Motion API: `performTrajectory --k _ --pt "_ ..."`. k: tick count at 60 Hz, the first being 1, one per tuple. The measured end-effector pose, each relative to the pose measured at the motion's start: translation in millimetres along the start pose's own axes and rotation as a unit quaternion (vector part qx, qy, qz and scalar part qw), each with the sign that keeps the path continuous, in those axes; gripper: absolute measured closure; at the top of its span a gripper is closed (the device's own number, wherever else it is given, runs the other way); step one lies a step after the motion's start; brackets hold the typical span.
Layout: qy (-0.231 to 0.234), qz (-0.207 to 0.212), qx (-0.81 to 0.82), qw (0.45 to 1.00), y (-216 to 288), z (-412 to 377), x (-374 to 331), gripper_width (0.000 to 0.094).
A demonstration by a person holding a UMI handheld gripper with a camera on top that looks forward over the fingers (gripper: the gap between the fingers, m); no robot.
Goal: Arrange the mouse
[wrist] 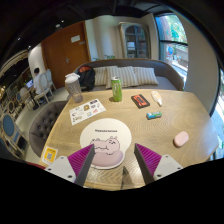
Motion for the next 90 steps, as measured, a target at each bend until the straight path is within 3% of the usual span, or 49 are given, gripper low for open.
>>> performTrajectory --k 17,39,51,56,78,83,87,90 --pt "-0.031 -0.007 0.013 0.999 -26 13 2 0.0114" --pt "-0.098 -0.013 0.007 0.995 -70 182 16 0.0114" --pt "-0.097 -0.017 0.019 0.995 -80 259 50 0.0108" --pt "-0.087 0.005 0.014 0.996 -67 274 62 0.0134" --pt "-0.061 0.029 -0.012 0.998 -15 292 115 0.0139" --pt "-0.062 0.041 -0.012 0.997 -8 294 124 0.0224" --pt "-0.088 0.045 0.003 0.995 -5 301 126 0.0438" --pt "-0.097 0.044 0.028 0.994 -6 301 127 0.045"
Point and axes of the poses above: the point between the fingertips, and its own axes, seen from behind it with the camera up: z to the right, y up, x forward, the way the camera looks, the point moved 6 cm from there along -x, backward, against the way the camera looks, and after that the axes turned 3 degrees about y, right-handed, at the moved point
